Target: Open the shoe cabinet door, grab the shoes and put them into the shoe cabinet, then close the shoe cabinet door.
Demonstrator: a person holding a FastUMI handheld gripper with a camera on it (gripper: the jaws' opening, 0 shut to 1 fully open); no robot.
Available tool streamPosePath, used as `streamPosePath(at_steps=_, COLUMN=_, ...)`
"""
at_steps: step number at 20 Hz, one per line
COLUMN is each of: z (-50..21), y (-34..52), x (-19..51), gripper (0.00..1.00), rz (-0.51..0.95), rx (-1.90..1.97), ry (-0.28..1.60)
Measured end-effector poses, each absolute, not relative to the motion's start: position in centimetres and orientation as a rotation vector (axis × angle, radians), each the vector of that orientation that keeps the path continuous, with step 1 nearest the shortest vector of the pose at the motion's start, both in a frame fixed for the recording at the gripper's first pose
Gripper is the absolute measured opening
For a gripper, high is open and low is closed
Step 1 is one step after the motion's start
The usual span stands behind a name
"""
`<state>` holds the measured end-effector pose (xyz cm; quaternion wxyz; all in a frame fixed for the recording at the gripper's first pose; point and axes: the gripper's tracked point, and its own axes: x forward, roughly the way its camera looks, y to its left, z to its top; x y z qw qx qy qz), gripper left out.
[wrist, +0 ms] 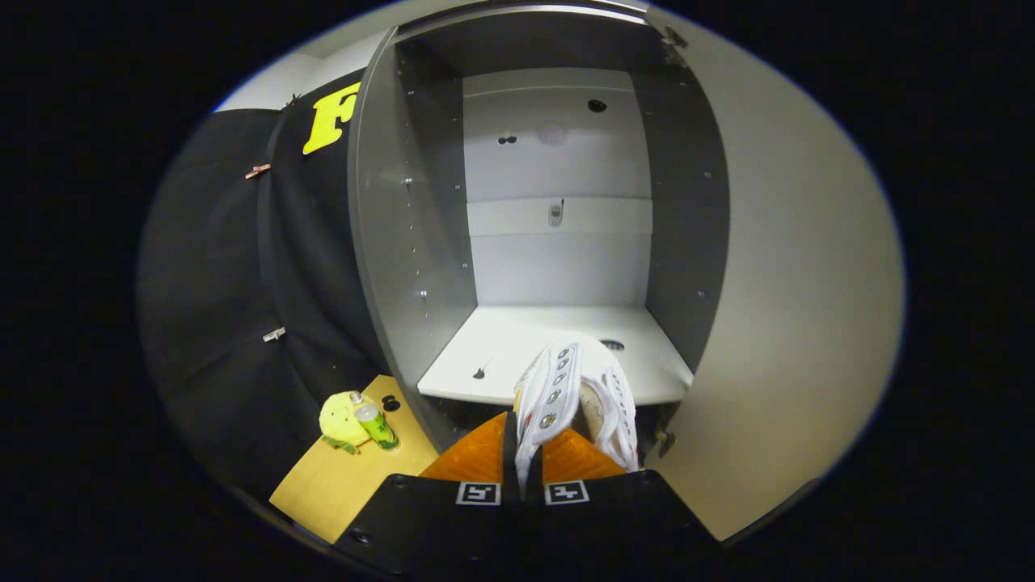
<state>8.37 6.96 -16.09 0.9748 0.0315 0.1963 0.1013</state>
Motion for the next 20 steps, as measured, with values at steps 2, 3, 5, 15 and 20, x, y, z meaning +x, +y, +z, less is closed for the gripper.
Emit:
streamPosePath(at_steps=2, z=-15.1, y=7.4, x=11.4, gripper=0.05, rz=0.207, rx=0.047, ry=0.384)
streamPosePath(at_steps=3, z=-14.8, y=7.7, x=12.8, gripper=0.05, rz=0.206, rx=0.047, ry=0.379)
streamPosePath(at_steps=5, z=-15.1, y=8.0, x=15.6, gripper=0.05, rz=0.205, rx=0.037, ry=0.380)
streamPosePath(at_steps=15, z=-18.9, y=8.0, x=28.2, gripper=0.05, rz=0.142, rx=-0.064, ry=0.386)
streamPosePath(at_steps=20, z=-21.8, y=8.3, x=31.9, gripper=0.05, rz=0.130, rx=-0.153, ry=0.405)
